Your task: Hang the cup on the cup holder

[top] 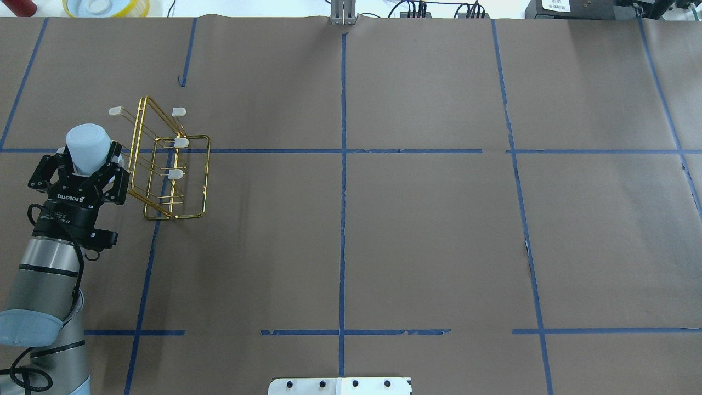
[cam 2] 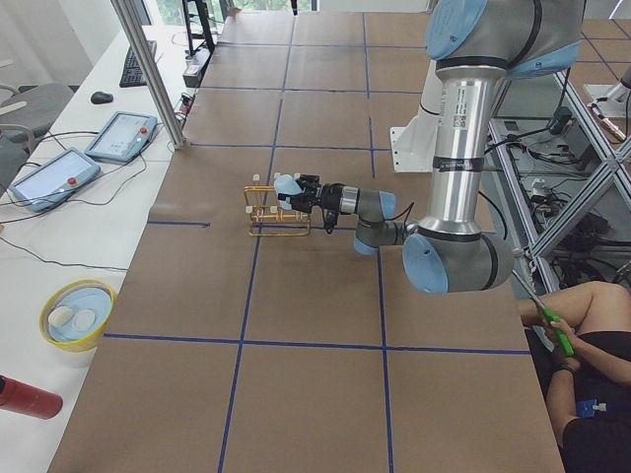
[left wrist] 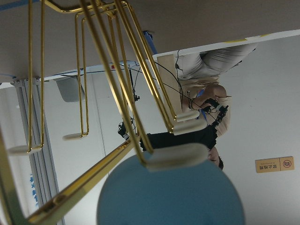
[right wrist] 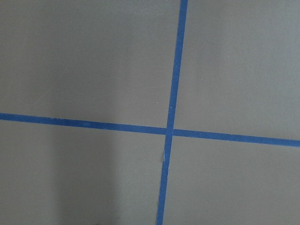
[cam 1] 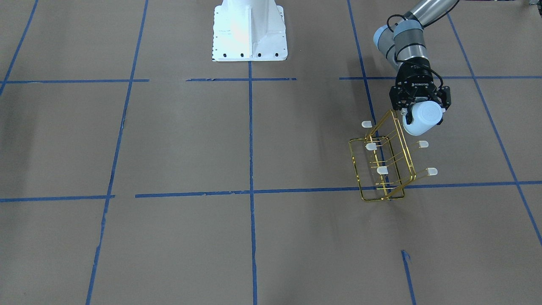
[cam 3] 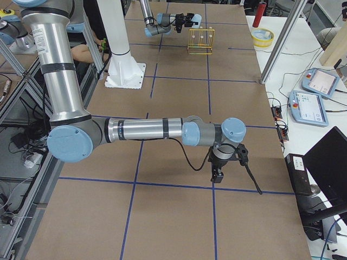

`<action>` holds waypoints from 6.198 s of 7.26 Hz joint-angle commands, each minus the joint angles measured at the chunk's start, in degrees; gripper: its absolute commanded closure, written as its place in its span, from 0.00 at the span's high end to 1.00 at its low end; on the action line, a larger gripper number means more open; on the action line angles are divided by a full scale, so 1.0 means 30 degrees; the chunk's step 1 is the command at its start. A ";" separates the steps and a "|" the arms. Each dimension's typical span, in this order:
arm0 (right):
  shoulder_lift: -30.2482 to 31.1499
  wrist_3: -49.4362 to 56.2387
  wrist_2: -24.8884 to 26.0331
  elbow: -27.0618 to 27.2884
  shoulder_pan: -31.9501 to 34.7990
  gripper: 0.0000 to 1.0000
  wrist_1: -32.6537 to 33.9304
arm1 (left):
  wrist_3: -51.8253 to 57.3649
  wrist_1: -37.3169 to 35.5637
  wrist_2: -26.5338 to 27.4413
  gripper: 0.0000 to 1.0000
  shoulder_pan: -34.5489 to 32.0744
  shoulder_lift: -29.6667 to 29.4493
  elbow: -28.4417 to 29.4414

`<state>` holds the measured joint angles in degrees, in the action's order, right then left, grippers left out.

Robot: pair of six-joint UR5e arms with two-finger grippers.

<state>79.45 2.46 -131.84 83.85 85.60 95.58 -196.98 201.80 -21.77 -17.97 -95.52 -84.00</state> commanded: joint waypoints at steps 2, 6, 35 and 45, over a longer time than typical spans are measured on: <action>0.0000 0.0000 0.0000 0.0000 -0.0029 1.00 -0.0015 | -0.0256 0.0000 -0.0359 0.00 0.0012 0.0083 0.0022; 0.0000 0.0000 0.0000 0.0000 0.0000 1.00 0.0014 | -0.0315 0.0000 -0.0887 0.00 0.0013 0.0493 0.0022; 0.0000 0.0000 0.0000 0.0000 0.0000 1.00 0.0014 | 4.4721 -1.6598 -3.0967 1.00 -1.9729 0.5679 -0.3201; 0.0000 0.0000 0.0000 0.0000 -0.0029 1.00 0.0014 | 6.7173 -3.6439 -3.7263 1.00 -2.4099 0.4330 -0.5545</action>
<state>79.45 2.46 -131.84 83.85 85.53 95.56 0.22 95.99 -129.05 -90.19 -82.63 -100.56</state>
